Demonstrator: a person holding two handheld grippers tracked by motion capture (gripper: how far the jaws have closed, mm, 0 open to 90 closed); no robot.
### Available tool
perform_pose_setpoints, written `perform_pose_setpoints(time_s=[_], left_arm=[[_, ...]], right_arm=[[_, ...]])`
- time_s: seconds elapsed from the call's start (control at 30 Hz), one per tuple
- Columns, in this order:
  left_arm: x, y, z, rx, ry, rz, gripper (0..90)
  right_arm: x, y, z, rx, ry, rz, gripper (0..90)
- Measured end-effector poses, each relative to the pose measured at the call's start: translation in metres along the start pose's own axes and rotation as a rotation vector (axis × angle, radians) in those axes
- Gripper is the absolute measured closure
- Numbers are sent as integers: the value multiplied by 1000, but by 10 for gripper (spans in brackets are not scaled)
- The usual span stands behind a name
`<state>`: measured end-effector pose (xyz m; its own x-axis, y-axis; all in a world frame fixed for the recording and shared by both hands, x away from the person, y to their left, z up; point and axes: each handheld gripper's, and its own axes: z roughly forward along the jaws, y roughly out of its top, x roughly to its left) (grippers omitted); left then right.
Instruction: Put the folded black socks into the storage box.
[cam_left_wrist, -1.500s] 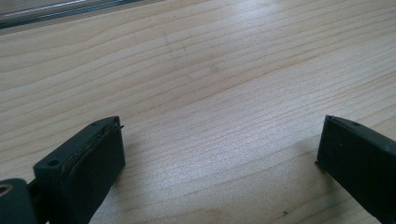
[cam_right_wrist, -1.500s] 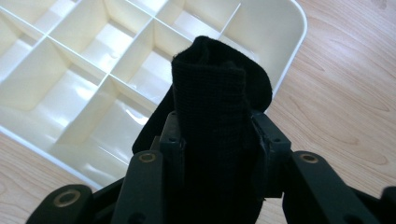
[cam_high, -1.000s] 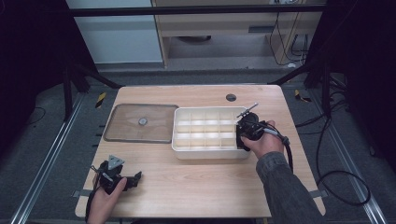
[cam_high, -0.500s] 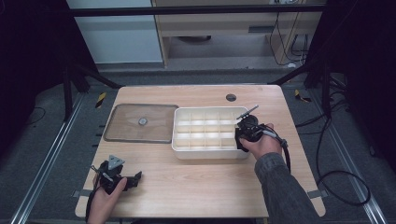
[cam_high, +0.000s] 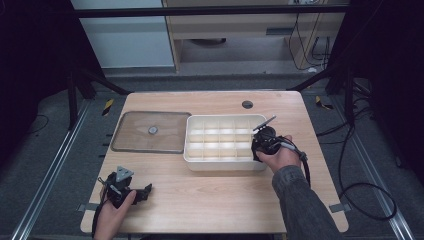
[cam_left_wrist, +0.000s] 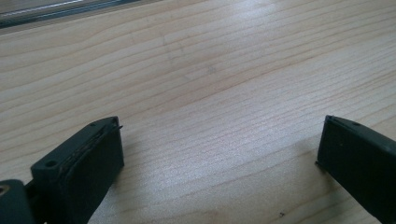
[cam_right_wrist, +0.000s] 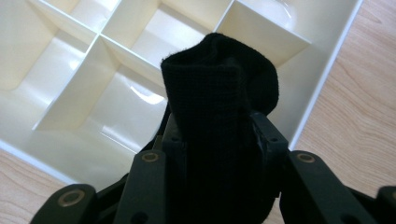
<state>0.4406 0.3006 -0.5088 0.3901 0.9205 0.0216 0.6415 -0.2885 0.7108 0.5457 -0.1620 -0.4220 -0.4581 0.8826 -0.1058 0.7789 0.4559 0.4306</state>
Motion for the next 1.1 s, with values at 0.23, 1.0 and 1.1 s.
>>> perform_pose_setpoints(time_s=[0.23,1.0,1.1], left_arm=[[-1,0,0,0,-1,0,0],[-2,1,1,-1,-12,8,0],[-3,1,1,1,-12,8,0]], right_arm=[[1,-1,2,7,-2,5,639],[-2,6,-13,-4,40,-7,446],[0,9,-27,-30,45,-15,409]])
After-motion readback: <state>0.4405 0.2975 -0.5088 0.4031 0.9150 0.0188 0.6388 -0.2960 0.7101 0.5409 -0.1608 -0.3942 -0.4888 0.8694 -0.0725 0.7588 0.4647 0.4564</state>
